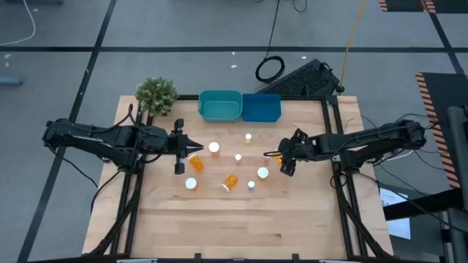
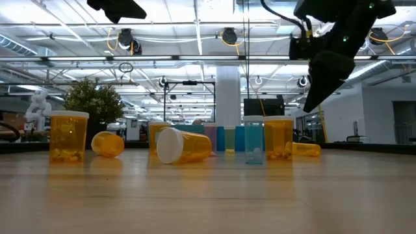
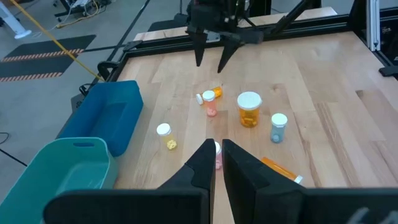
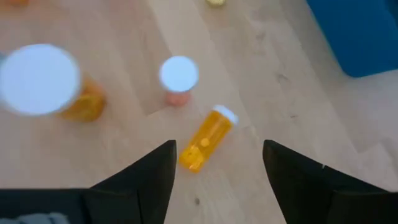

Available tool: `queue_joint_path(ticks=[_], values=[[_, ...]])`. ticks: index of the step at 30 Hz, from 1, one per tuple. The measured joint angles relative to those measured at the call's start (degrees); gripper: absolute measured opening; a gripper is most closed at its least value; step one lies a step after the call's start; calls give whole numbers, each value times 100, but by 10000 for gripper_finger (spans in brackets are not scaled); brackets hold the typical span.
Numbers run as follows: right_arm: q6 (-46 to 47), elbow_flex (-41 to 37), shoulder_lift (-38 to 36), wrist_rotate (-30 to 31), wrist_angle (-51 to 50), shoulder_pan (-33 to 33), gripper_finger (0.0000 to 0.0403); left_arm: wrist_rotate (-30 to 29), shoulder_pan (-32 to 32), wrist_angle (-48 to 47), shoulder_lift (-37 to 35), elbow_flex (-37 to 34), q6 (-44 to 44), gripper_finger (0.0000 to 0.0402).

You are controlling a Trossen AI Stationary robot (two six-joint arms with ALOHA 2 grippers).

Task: Pick and place medicine bottles into bin by pill shape (circle, oval)
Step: Put the small orange tablet bottle into the blue bin

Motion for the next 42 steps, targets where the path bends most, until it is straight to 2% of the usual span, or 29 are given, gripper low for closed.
queue_joint_path(ticks=[17,31,42], values=[[76,0,1061,116,464,-192,224,0,0,10,0,0,12,33],[247,0,1561,121,806,-235,224,0,0,17,0,0,10,33],[545,0,1630,35,822,-493,224,0,0,26,0,0,10,33]])
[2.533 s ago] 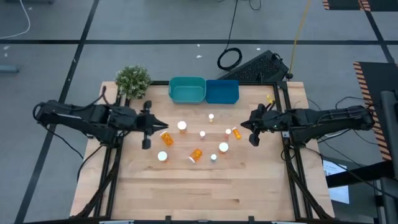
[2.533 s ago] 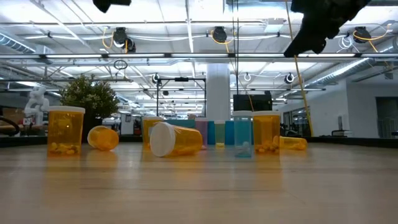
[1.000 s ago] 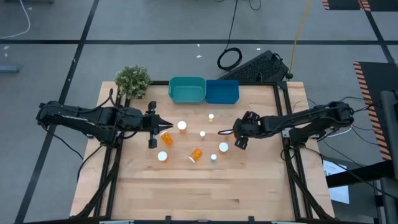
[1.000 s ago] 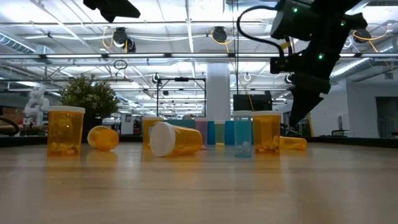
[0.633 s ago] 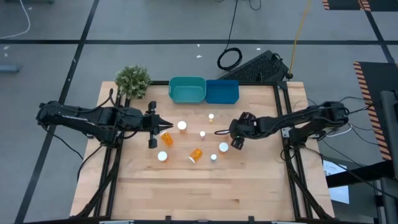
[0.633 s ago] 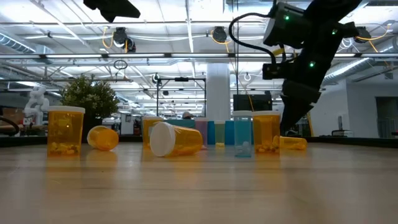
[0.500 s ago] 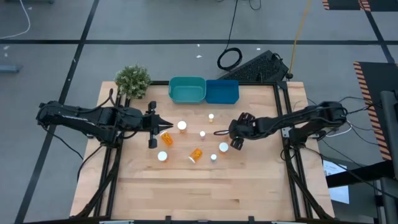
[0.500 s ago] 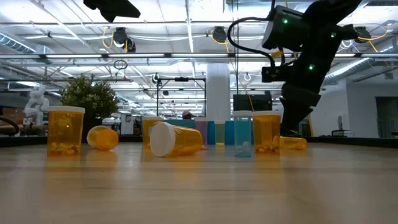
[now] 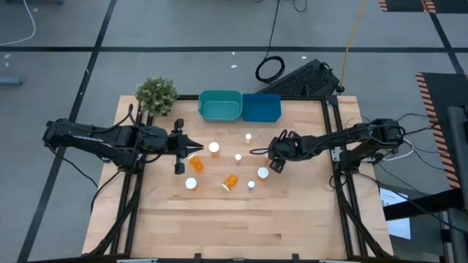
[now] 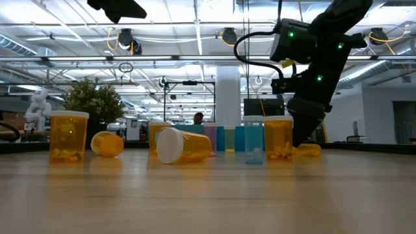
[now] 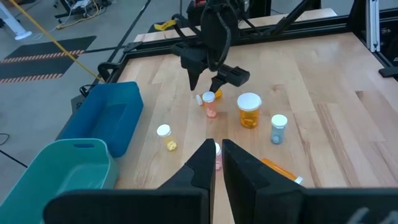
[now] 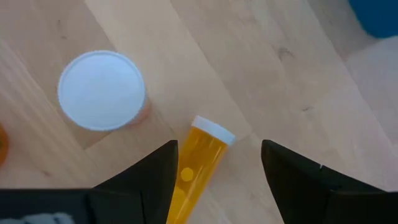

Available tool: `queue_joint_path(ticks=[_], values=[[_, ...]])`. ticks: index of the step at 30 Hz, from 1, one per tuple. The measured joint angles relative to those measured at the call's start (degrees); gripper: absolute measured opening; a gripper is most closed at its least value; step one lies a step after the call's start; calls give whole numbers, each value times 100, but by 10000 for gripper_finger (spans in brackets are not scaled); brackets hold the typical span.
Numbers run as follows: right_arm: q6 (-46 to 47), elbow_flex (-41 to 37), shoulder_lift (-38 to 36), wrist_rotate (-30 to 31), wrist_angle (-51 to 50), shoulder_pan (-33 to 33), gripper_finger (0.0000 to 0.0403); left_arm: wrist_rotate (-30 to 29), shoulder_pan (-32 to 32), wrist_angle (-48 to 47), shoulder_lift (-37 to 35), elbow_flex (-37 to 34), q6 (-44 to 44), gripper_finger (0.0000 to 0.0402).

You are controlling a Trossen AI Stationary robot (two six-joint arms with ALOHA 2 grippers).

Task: Pick and place medicine bottles into bin by pill shape (circle, oval)
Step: Put the small orange tablet bottle into the blue bin

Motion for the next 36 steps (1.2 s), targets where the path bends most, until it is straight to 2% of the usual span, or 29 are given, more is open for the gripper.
queue_joint_path(ticks=[13,18,21,30,36], values=[[325,-3,42,-222,9,-60,171,0,0,11,0,0,-6,33],[340,-183,42,-258,166,-195,151,-2,0,13,0,0,-18,33],[349,-365,41,-515,444,-305,140,-2,0,13,0,0,-20,33],[338,-487,28,-521,603,-368,102,-2,0,51,0,0,-17,33],[264,-501,-20,-515,641,-368,98,-2,0,116,0,0,-17,33]])
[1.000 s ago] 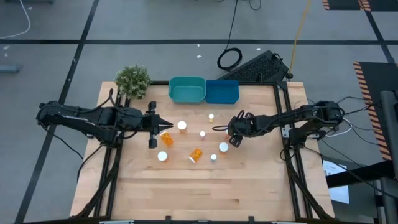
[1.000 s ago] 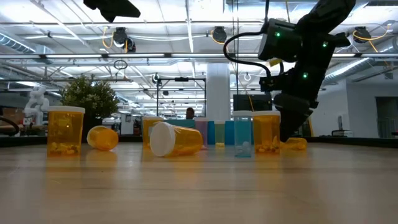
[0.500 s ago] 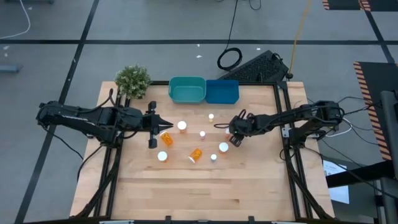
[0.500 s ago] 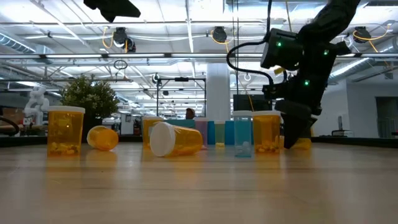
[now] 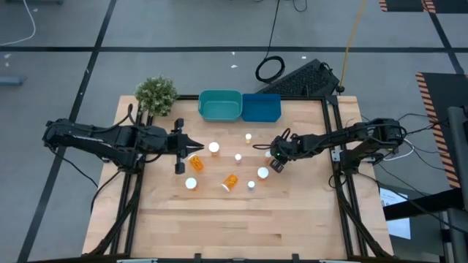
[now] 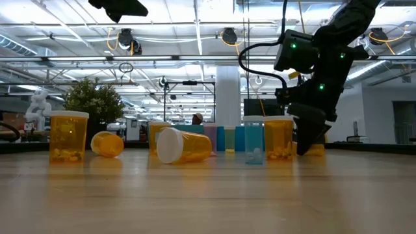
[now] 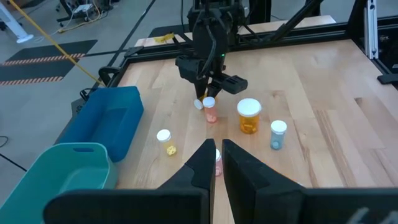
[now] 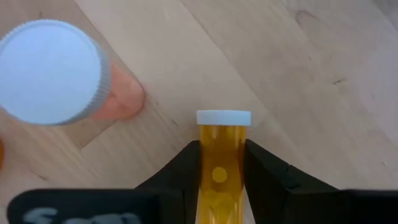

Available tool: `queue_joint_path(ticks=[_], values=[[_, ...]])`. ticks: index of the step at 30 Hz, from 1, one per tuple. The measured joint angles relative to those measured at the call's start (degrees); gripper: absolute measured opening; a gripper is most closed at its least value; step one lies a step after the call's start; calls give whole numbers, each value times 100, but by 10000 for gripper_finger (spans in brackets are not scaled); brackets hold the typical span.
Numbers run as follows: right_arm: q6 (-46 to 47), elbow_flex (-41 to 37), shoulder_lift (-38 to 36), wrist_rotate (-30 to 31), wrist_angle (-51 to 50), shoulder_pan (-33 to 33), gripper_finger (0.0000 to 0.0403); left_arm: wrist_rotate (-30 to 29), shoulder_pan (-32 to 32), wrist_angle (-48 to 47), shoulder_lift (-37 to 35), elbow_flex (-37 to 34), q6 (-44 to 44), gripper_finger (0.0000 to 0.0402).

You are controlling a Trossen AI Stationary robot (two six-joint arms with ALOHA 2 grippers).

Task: Pick and place medicine bottles into bin by pill shape (circle, oval)
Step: Put the small orange tablet bottle into the blue bin

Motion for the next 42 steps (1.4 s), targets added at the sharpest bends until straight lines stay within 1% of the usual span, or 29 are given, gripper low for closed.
queue_joint_path(ticks=[5,11,14,21,28,32,35,42], values=[[-102,-11,-183,48,-5,-11,100,0,0,-3,0,0,2,33],[-284,-11,-568,46,6,-4,100,0,0,-8,0,0,1,33],[-408,-11,-877,164,4,-7,101,0,0,-9,0,0,2,33],[-862,-11,-1741,189,168,-105,102,-2,-2,-2,0,0,2,33],[-1597,-9,-2384,133,974,-118,102,-2,0,23,0,0,2,33],[-1936,-7,-2634,-118,1490,-119,102,-2,0,29,-2,0,2,33],[-2182,-5,-2724,-196,1867,-116,102,-4,0,33,0,0,2,33],[-2672,-4,-2740,-657,2651,-249,102,-6,-1,46,0,0,0,33]])
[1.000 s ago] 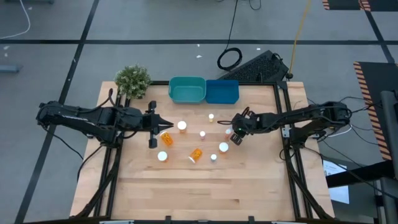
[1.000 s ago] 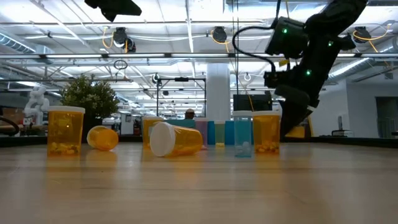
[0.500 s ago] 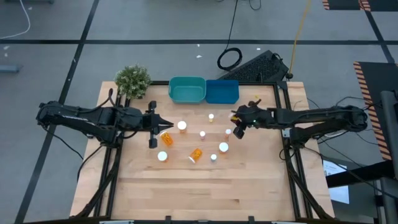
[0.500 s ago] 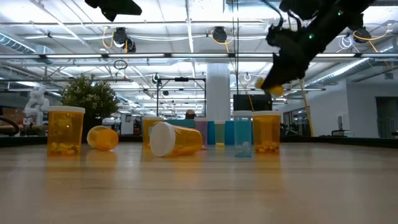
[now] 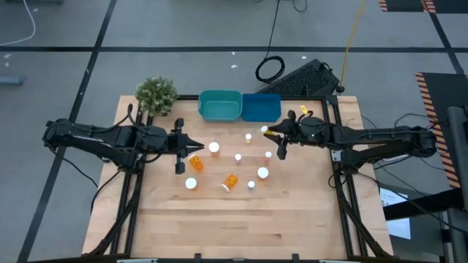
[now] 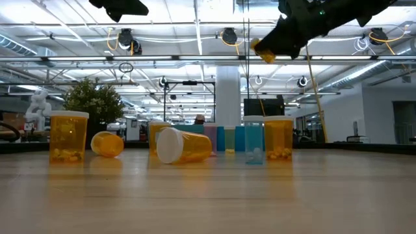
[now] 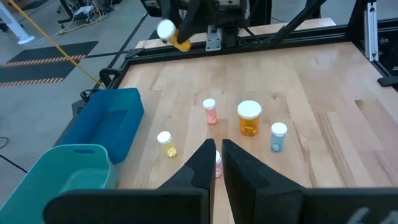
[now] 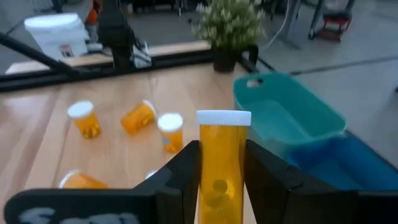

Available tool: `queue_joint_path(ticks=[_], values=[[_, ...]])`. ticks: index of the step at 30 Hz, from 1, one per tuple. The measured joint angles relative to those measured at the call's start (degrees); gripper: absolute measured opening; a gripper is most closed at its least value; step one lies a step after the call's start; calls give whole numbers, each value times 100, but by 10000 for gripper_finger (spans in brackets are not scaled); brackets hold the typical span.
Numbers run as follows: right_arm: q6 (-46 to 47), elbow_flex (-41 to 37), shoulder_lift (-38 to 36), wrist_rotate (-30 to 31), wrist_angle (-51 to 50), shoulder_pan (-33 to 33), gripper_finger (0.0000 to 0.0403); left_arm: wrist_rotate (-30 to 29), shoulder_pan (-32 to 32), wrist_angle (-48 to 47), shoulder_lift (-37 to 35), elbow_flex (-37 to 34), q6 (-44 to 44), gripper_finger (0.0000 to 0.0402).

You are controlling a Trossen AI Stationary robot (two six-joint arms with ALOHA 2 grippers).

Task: Pick and place medicine bottles into bin by pill shape (circle, oval)
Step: Put the small orange tablet bottle into the blue bin

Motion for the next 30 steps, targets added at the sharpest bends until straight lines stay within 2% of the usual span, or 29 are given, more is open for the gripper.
queue_joint_path(ticks=[6,14,21,30], values=[[-259,-412,0,-174,1212,-169,102,-5,1,0,0,0,-2,33],[18,-1103,0,-828,2679,-453,102,-10,1,9,0,0,5,33],[-414,-1226,0,-843,3030,-470,102,-11,0,195,0,0,18,33],[-421,-1226,38,-849,3408,-466,102,-83,-1,362,120,0,26,33]])
